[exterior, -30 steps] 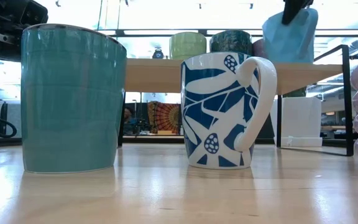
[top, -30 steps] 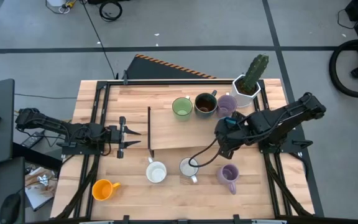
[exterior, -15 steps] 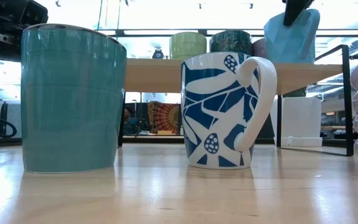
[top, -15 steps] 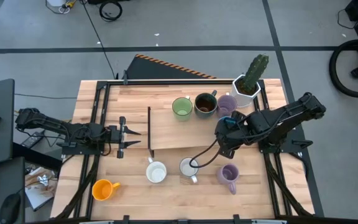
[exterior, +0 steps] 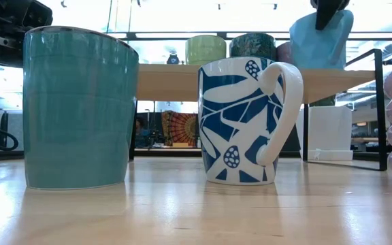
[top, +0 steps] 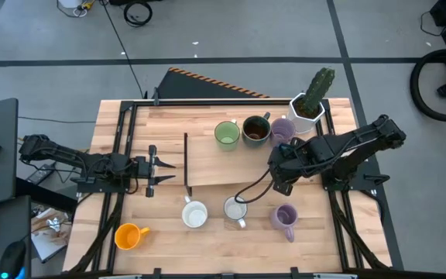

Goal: Place coffee mugs
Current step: Put the light blue mug on the shelf

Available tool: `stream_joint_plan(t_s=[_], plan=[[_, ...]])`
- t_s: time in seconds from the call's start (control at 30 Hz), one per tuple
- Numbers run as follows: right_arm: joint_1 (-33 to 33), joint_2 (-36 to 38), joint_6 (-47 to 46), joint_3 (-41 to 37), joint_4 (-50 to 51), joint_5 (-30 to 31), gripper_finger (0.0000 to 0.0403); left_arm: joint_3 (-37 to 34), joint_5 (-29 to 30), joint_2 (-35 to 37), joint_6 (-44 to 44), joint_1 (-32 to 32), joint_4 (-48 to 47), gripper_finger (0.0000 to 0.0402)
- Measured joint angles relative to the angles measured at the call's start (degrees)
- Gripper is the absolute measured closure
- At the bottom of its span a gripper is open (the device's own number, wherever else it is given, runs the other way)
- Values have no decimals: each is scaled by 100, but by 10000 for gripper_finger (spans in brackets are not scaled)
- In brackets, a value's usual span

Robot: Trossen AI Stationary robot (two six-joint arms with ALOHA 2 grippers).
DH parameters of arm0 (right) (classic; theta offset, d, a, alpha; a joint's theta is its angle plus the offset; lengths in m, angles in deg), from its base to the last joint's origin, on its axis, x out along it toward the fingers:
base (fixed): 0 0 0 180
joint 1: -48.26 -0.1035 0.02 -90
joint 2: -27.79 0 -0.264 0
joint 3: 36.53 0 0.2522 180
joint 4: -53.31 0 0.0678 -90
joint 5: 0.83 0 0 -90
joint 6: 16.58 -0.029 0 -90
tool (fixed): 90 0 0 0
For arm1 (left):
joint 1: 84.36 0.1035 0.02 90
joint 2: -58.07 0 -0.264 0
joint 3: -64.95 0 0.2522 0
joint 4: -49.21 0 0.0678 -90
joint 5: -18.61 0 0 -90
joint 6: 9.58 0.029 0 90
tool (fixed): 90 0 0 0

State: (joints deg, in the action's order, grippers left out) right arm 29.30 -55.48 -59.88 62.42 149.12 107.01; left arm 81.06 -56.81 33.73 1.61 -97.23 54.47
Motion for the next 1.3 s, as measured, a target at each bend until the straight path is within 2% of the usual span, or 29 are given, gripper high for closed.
stream_joint_plan(t_s=[0.53,0.63,0.77,0.83,0.93,1.07,1.2,1.3], plan=[[-2,-4,-18,775,62,83,202,6,50,5,118,-1,2,253],[-19,-4,160,935,-15,340,202,180,219,11,71,-2,5,253],[-137,0,877,965,-521,1189,202,371,236,12,-33,-20,-340,253],[-166,0,1266,955,-807,1430,202,429,235,10,-90,-52,-512,253],[-271,21,1777,836,-1165,1781,202,599,232,12,-297,-161,-526,253],[-590,474,1658,479,-1217,2626,204,761,11,12,-465,-432,-504,253],[-804,1151,1737,-183,-1903,2740,206,763,-788,-5,-280,-768,-518,253],[-919,1627,2356,-607,-2769,2726,206,762,-773,-2,-239,-1059,-240,253]])
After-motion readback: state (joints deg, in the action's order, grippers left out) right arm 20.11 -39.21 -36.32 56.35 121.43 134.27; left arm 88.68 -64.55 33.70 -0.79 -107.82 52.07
